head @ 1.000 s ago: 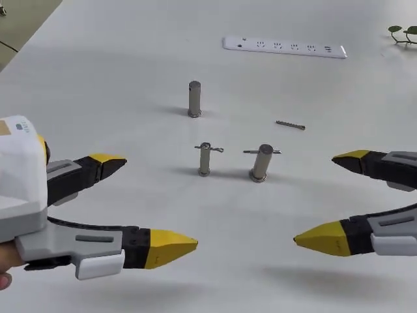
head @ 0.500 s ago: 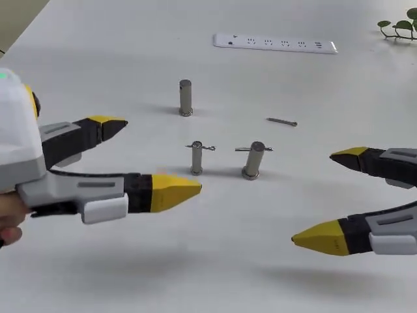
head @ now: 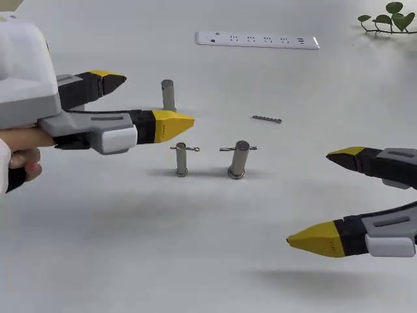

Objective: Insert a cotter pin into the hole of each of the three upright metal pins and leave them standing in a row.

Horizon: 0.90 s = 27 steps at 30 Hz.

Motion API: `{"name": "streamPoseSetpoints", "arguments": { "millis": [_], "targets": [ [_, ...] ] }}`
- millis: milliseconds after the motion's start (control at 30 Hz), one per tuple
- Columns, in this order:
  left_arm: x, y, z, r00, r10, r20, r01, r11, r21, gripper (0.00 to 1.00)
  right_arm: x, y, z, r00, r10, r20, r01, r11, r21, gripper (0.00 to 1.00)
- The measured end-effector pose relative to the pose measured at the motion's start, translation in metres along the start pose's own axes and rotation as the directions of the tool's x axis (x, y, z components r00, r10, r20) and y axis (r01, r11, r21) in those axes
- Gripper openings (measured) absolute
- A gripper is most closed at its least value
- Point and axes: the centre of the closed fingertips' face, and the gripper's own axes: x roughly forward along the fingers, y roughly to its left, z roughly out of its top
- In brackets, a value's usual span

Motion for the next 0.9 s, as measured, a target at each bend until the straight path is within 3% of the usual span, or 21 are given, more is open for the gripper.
{"name": "streamPoseSetpoints", "arguments": {
  "millis": [67, 200, 333, 400, 500, 700, 900],
  "targets": [
    [0.006, 0.007, -0.001, 0.9998, 0.014, -0.012, -0.013, 0.999, 0.043, 0.75, 0.000, -0.001, -0.001, 1.0000, -0.005, 0.003, 0.005, 1.000, 0.007, 0.97],
    [0.019, 0.020, -0.007, 0.9987, 0.030, -0.042, -0.028, 0.998, 0.055, 0.62, 0.001, -0.006, -0.002, 0.9997, -0.025, -0.002, 0.025, 1.000, -0.006, 0.96],
    [0.029, 0.034, -0.013, 0.9969, 0.062, -0.047, -0.061, 0.997, 0.041, 0.55, 0.003, -0.004, 0.001, 0.9998, -0.010, 0.019, 0.010, 1.000, 0.018, 0.95],
    [0.035, 0.040, -0.020, 0.9967, 0.063, -0.052, -0.063, 0.998, 0.002, 0.50, 0.004, -0.004, 0.001, 0.9997, -0.011, 0.023, 0.011, 1.000, 0.030, 0.95],
    [0.042, 0.047, -0.024, 0.9951, 0.075, -0.065, -0.074, 0.997, 0.013, 0.42, 0.005, -0.004, 0.000, 0.9998, -0.017, 0.014, 0.017, 1.000, 0.026, 0.95],
    [0.058, 0.058, -0.032, 0.9935, 0.077, -0.084, -0.076, 0.997, 0.013, 0.42, 0.008, -0.004, -0.015, 0.9990, -0.018, -0.040, 0.019, 1.000, 0.012, 0.95],
    [0.071, 0.068, -0.040, 0.9923, 0.084, -0.091, -0.086, 0.996, -0.018, 0.36, 0.011, -0.001, -0.020, 0.9988, -0.008, -0.048, 0.010, 0.999, 0.032, 0.95]
  ]
}}
